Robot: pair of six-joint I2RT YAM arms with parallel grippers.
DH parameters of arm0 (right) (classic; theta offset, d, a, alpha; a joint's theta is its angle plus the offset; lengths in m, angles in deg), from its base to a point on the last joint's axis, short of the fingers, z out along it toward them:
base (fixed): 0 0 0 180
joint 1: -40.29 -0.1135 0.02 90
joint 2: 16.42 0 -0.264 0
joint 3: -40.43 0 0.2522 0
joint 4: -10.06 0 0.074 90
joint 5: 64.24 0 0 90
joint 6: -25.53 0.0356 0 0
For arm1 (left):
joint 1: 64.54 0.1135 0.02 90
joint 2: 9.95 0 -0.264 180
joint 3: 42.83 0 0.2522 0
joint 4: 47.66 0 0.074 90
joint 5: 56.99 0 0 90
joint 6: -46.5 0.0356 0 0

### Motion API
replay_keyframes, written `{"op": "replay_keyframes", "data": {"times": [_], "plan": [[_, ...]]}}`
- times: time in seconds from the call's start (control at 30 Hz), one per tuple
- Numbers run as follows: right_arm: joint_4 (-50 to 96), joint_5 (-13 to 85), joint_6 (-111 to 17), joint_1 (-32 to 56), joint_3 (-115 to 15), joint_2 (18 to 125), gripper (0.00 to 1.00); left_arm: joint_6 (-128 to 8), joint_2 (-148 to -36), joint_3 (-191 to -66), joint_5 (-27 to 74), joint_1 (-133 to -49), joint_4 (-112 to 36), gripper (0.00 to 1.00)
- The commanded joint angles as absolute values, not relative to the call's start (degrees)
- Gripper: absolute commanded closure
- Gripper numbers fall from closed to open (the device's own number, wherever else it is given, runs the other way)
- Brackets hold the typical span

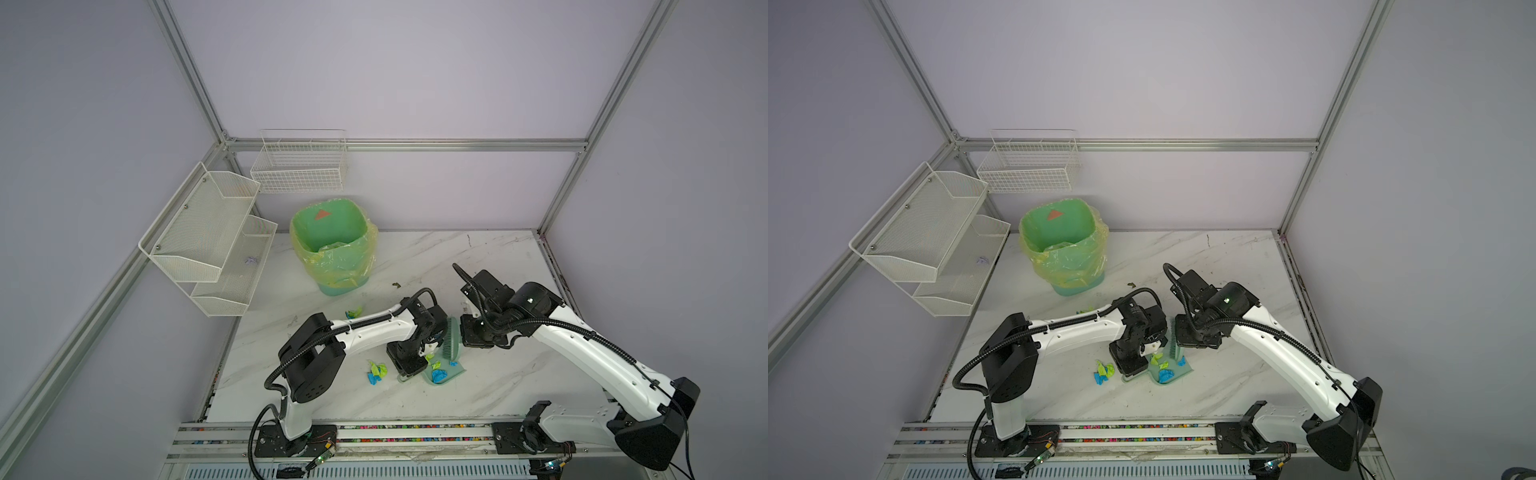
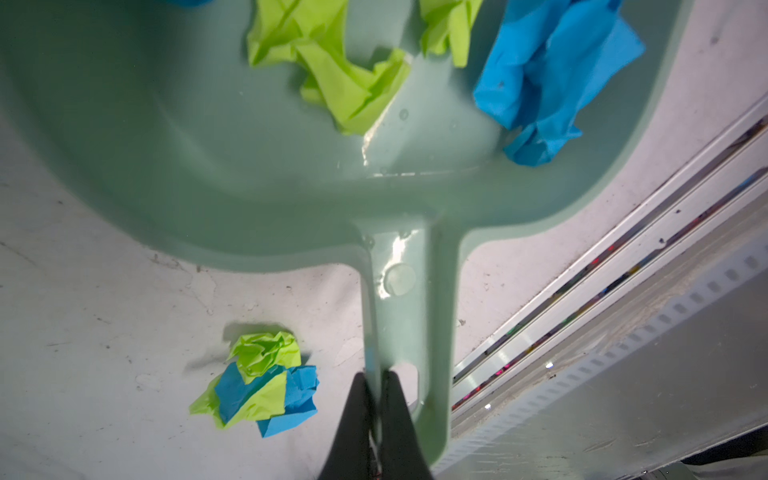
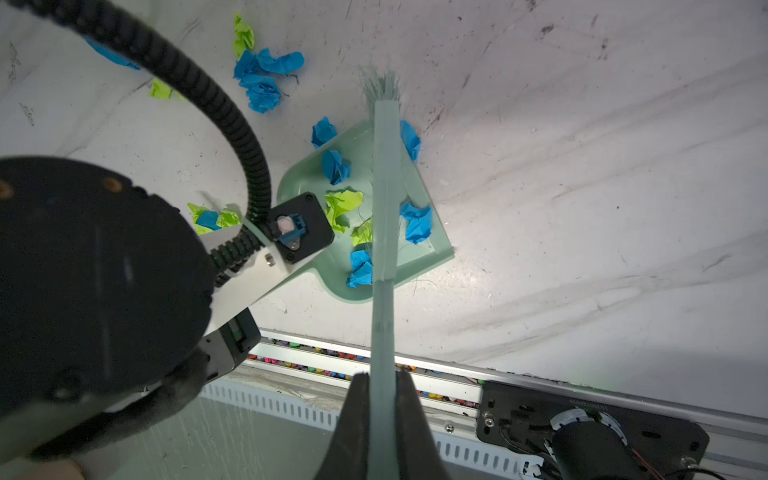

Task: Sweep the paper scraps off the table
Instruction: 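Sweep scraps into the dustpan with the right gripper's brush toward the left gripper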

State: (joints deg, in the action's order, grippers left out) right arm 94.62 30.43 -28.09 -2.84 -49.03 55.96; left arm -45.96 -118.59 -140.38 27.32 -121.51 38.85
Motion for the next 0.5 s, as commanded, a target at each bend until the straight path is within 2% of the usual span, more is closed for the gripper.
{"op": "replay_keyframes", "data": {"times": [0.0, 0.47], "plan": [[97.6, 26.5, -26.9, -3.1, -51.7, 55.9, 1.00, -47.7, -116.2, -142.9, 28.3, -121.0, 39.1, 1.00], [100.8, 15.3, -23.8, -2.8, -57.9, 54.7, 1.00, -50.5, -111.4, -140.0, 28.5, -120.9, 33.2, 1.00]]}}
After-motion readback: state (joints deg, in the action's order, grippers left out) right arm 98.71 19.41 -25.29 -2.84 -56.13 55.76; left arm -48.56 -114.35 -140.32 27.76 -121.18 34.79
